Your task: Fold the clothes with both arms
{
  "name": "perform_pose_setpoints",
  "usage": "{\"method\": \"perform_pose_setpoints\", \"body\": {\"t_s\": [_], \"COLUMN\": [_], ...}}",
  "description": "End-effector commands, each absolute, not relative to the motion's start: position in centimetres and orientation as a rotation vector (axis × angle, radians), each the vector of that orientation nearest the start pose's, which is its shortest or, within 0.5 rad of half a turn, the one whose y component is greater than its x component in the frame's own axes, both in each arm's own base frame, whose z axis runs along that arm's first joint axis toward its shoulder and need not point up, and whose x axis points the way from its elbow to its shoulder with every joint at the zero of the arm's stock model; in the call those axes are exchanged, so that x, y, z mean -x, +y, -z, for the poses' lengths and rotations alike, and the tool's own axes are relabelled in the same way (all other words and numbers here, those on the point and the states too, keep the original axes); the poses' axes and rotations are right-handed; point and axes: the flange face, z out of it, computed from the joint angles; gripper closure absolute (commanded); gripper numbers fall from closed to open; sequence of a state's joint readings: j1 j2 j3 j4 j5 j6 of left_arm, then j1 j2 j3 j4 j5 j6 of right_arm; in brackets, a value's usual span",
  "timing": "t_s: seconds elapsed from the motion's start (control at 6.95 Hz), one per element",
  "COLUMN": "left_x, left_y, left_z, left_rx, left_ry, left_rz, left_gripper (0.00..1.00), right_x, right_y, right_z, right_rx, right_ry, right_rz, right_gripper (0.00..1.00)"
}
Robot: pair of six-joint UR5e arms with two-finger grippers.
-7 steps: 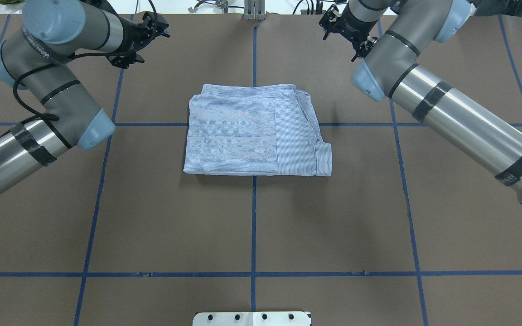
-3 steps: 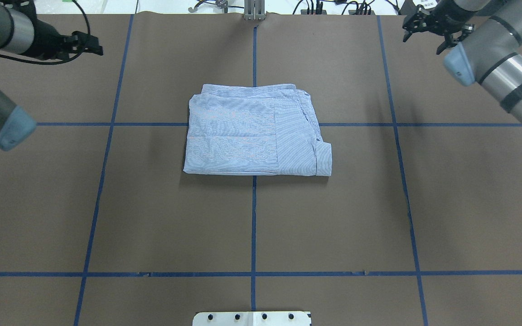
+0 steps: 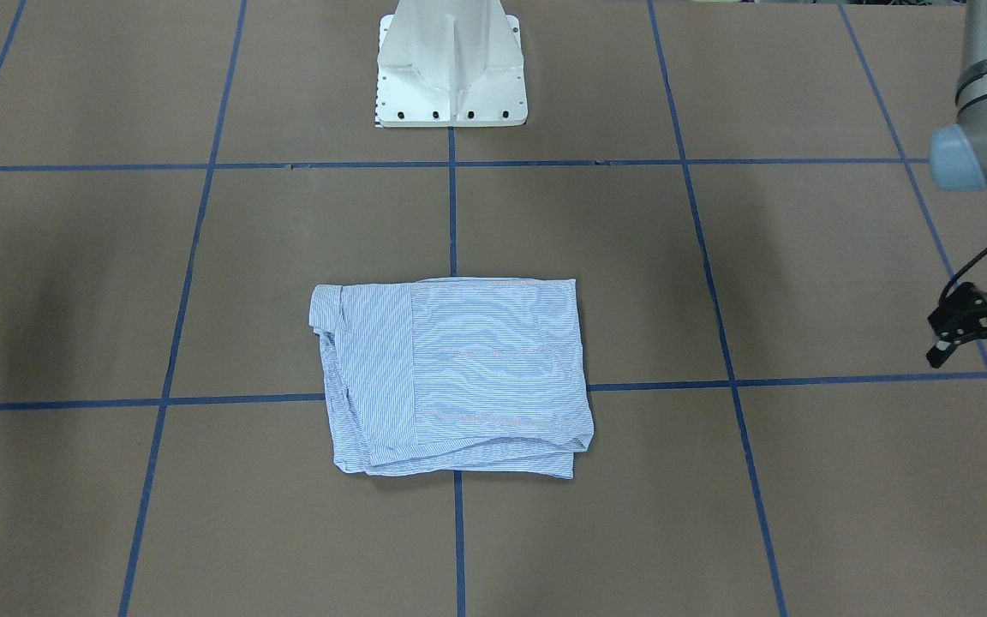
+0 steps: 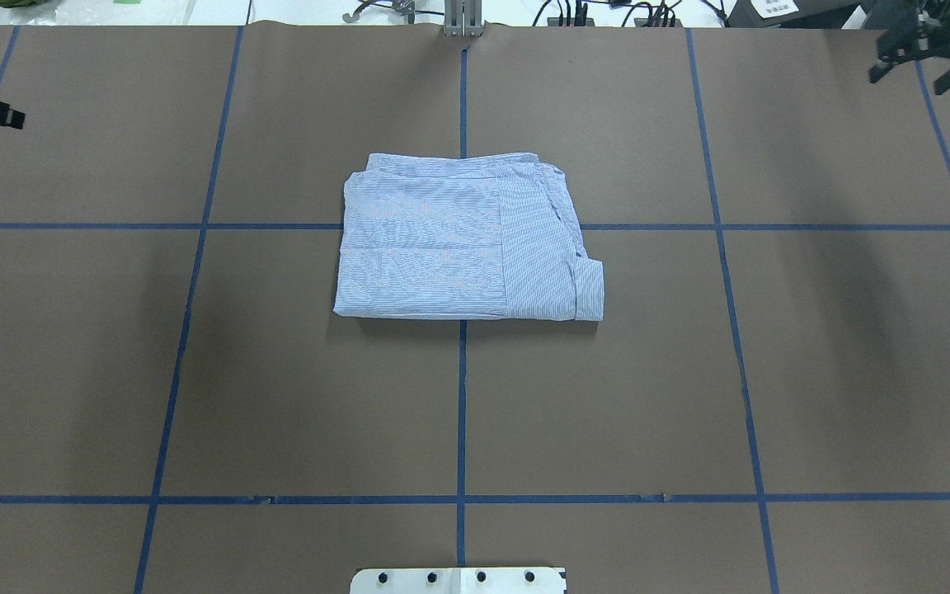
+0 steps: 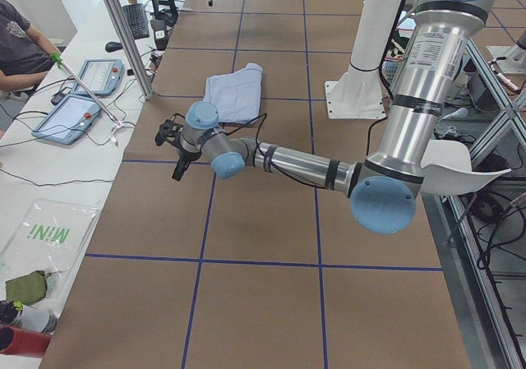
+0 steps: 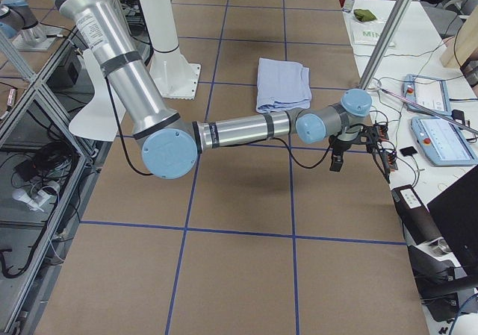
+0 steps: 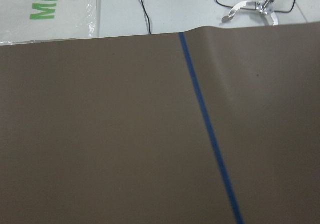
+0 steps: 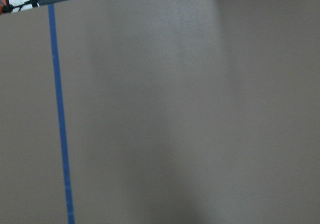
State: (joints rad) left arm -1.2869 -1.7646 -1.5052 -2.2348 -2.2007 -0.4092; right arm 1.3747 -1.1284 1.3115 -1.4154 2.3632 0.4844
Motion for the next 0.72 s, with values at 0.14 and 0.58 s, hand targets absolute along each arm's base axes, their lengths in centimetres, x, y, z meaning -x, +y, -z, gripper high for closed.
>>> {"method": "perform_pose_setpoints", "body": {"t_s": [0.14, 0.58], "left_x": [0.8, 5.2], "left_y": [-56.4, -55.9], "left_z": [-58.4, -59.5], "left_rx": [-0.446, -0.393], "left_ry": [0.744, 0.750], "left_rz": [-0.266, -0.207], "left_gripper": [0.00, 0.00], "right_x": [-0.3, -1.2], "right_y": [-60.5, -58.5], "right_z": [-54.3, -53.3], "right_rx": [-0.036, -0.001], "right_ry": [-0.799, -0.789], "right_rz": [0.028, 0.037], "right_gripper": [0.00, 0.00]}}
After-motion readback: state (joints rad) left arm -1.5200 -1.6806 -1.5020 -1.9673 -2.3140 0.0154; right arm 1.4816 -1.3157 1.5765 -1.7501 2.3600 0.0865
